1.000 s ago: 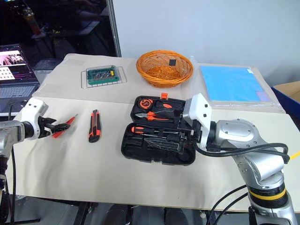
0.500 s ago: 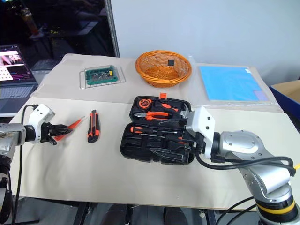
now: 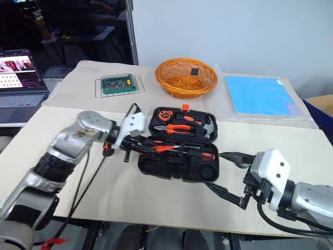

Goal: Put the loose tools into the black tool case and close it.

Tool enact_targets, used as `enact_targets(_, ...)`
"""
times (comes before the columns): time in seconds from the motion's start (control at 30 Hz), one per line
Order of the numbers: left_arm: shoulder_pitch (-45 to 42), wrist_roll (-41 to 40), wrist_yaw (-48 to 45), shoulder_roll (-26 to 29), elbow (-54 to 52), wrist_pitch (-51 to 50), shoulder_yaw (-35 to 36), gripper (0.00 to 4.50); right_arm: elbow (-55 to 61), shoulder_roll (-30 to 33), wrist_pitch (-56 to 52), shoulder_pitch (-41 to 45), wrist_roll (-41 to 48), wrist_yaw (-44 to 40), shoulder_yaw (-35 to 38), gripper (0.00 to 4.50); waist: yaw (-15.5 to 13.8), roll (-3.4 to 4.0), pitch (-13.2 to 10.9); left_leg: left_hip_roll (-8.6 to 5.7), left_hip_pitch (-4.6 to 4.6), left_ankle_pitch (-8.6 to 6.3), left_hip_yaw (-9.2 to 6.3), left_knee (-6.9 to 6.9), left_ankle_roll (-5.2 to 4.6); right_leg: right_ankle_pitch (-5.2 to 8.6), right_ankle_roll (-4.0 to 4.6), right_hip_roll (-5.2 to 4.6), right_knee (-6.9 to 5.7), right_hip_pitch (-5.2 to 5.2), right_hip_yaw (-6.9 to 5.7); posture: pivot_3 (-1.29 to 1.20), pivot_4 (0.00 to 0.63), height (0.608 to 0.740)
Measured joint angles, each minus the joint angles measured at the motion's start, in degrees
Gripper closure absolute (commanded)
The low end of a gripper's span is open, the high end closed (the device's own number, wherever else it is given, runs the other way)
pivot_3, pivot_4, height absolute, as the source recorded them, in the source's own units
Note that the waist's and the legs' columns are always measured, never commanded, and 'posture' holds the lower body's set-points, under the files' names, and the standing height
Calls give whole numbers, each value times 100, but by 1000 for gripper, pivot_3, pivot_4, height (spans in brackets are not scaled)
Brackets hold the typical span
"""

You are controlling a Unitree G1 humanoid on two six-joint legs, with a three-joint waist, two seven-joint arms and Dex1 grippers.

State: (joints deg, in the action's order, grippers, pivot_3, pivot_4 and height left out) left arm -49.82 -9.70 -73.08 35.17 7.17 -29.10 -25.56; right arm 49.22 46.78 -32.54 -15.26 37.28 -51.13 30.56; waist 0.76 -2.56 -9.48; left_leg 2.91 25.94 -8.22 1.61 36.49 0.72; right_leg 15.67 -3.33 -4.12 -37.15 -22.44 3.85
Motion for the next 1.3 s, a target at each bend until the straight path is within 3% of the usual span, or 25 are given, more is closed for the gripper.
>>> enact_targets(0.27,-435,943,-174,-443,1263,999,-553,4065,212,91,-16,-132,1,171,34,0,-11,0,0,-12,17,-2,-3,0,-2,0,2,-13,8,-3,-1,0,150,740)
enact_targets(0.83,-496,1490,-350,-977,1298,856,-592,4065,216,119,-17,-153,1,373,30,0,-49,7,3,-17,15,-2,-8,5,-4,0,1,-13,8,6,-2,0,150,740)
enact_targets(0.9,-497,1509,-370,-987,1272,782,-591,3065,216,124,-18,-151,2,381,27,0,-54,7,4,-17,15,-2,-8,5,-4,0,1,-13,8,7,-2,0,150,740)
enact_targets(1.03,-397,1353,-455,-1086,1155,439,-488,1672,233,127,-20,-161,3,385,26,0,-53,7,3,-16,17,-2,-10,5,-4,0,1,-12,6,4,-2,0,150,740)
enact_targets(1.13,-364,730,-479,-1151,803,-62,105,1672,274,128,-25,-173,11,386,26,0,-48,7,3,-15,20,-2,-13,6,-4,0,1,-12,6,2,-3,0,150,740)
enact_targets(1.23,-245,70,-400,-1084,425,-513,914,2424,280,127,-25,-211,5,387,24,0,-4,14,7,-14,15,-2,-14,6,-4,0,1,-11,5,6,-3,0,150,740)
enact_targets(1.3,62,-214,-186,-1108,309,-640,1377,3222,281,120,-25,-210,5,394,8,0,11,33,18,-14,1,-2,-13,6,-4,1,0,-12,6,17,-3,0,150,740)
